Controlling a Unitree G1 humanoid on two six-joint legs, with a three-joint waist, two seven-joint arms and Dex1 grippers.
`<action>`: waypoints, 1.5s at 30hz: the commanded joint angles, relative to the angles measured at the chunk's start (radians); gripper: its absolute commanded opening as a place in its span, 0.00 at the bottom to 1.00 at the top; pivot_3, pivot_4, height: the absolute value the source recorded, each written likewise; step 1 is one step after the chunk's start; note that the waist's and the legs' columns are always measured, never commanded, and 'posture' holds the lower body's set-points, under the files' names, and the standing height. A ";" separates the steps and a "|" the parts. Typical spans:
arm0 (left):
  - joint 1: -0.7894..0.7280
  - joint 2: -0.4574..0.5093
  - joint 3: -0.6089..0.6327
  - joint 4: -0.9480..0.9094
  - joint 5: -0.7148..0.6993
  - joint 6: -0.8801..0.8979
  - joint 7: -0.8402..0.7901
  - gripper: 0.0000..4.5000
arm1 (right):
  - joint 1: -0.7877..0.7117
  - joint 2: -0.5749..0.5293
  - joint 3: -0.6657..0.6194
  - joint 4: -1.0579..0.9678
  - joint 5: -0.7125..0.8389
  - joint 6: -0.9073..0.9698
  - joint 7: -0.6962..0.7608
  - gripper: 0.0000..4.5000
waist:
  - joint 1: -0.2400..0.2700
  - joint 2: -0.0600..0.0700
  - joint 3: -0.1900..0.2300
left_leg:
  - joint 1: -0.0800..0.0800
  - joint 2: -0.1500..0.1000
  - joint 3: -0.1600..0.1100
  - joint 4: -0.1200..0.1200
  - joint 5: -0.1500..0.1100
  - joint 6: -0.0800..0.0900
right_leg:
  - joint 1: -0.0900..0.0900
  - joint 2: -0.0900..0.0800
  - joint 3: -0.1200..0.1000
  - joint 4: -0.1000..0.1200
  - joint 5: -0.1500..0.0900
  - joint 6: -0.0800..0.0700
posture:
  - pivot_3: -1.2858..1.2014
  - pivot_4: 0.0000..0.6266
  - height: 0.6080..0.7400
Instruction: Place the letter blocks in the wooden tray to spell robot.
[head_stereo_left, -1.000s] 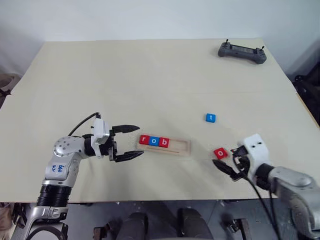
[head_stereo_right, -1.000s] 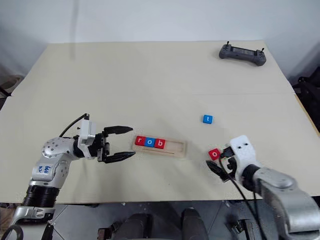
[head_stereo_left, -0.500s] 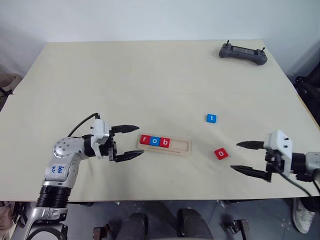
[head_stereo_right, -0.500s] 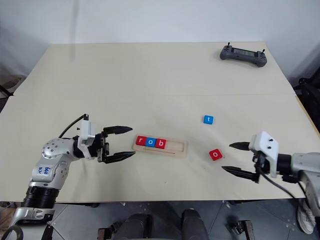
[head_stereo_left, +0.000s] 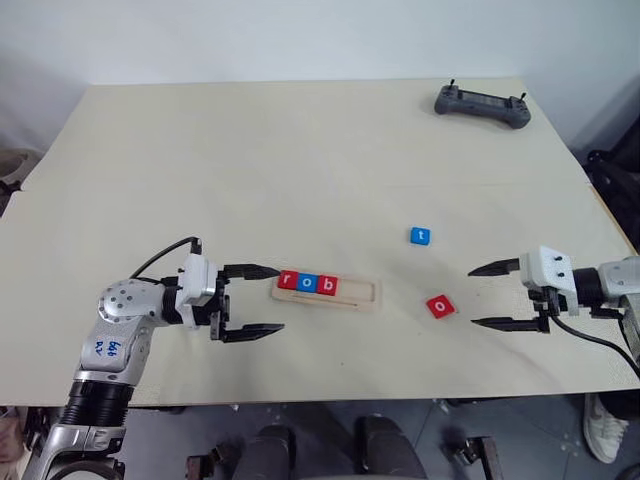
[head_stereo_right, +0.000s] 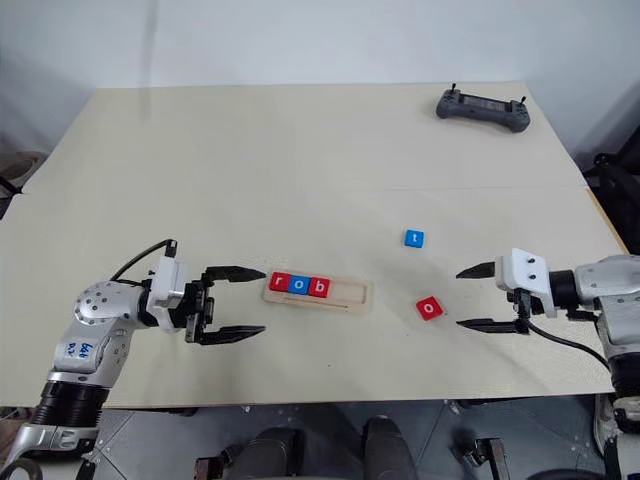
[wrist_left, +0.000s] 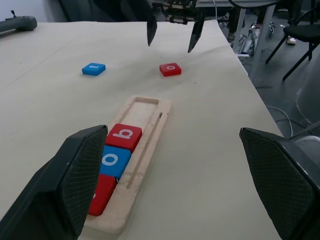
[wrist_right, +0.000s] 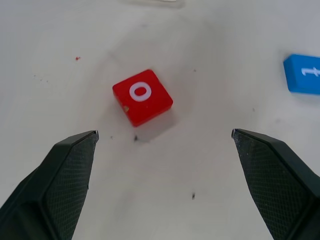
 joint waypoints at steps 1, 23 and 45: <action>-0.003 0.018 0.012 -0.026 -0.005 -0.014 -0.012 1.00 | -0.070 0.030 0.052 0.020 -0.013 -0.029 0.067 0.99 | -0.001 0.000 0.000 | 0.000 0.000 0.000 0.000 0.000 0.000 | 0.000 0.000 0.000 0.000 0.000 0.000 | 0.52 0.24 1.00; 0.021 0.019 0.020 -0.049 -0.002 -0.016 0.050 1.00 | -0.221 0.078 0.295 0.168 -0.064 -0.086 0.086 0.39 | -0.005 -0.001 -0.001 | 0.002 0.003 0.000 0.002 0.000 -0.001 | 0.001 0.001 0.000 0.000 0.001 -0.002 | 0.52 0.24 1.00; 0.016 0.009 0.020 0.001 0.008 -0.041 0.083 1.00 | -0.308 0.343 0.307 -0.418 -0.001 0.830 -0.403 0.32 | 0.008 0.002 0.001 | -0.003 0.001 -0.003 0.001 -0.001 -0.002 | -0.003 -0.001 -0.002 0.000 0.001 -0.002 | 0.52 0.24 1.00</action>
